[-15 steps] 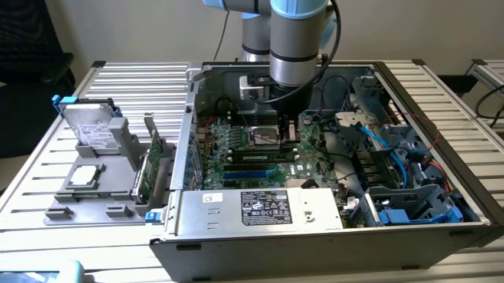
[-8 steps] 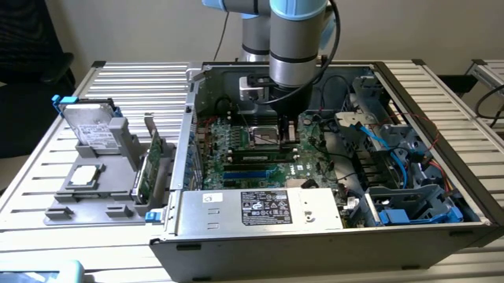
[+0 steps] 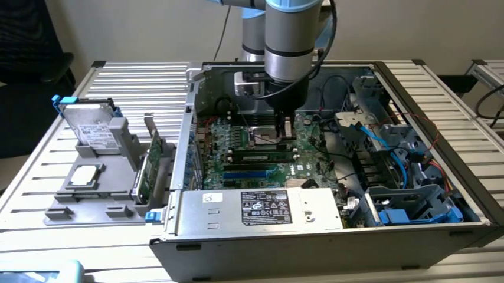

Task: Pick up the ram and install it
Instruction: 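Press down the ram until it locks into place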

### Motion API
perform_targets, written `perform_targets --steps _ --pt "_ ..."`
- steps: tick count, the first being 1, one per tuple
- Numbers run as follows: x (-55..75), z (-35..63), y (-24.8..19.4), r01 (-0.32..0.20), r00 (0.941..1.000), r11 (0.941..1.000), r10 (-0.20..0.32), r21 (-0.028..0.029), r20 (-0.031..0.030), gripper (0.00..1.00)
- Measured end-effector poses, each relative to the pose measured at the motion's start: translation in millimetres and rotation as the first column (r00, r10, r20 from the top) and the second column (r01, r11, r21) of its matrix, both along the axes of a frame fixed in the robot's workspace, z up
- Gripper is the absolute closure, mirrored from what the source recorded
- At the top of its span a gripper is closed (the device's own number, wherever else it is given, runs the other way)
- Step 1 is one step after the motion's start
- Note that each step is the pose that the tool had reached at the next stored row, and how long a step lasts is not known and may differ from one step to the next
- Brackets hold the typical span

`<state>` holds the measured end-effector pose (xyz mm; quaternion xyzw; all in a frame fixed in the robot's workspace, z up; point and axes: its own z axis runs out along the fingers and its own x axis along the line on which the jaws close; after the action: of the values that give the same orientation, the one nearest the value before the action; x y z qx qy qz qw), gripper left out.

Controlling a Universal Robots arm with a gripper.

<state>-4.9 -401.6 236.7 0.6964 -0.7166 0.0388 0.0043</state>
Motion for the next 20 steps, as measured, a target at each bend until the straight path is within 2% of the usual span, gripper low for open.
perform_targets --steps 8,15,20 --pt "-16.7 0.3 -0.1 0.0 0.9999 1.0 0.0 -0.0004 0.0104 0.89" --pt "-37.7 0.2 0.0 0.0 0.9999 1.0 0.0 -0.0003 0.0125 0.89" --pt "-40.9 0.2 0.0 0.0 0.9999 1.0 0.0 -0.0002 0.0126 0.89"
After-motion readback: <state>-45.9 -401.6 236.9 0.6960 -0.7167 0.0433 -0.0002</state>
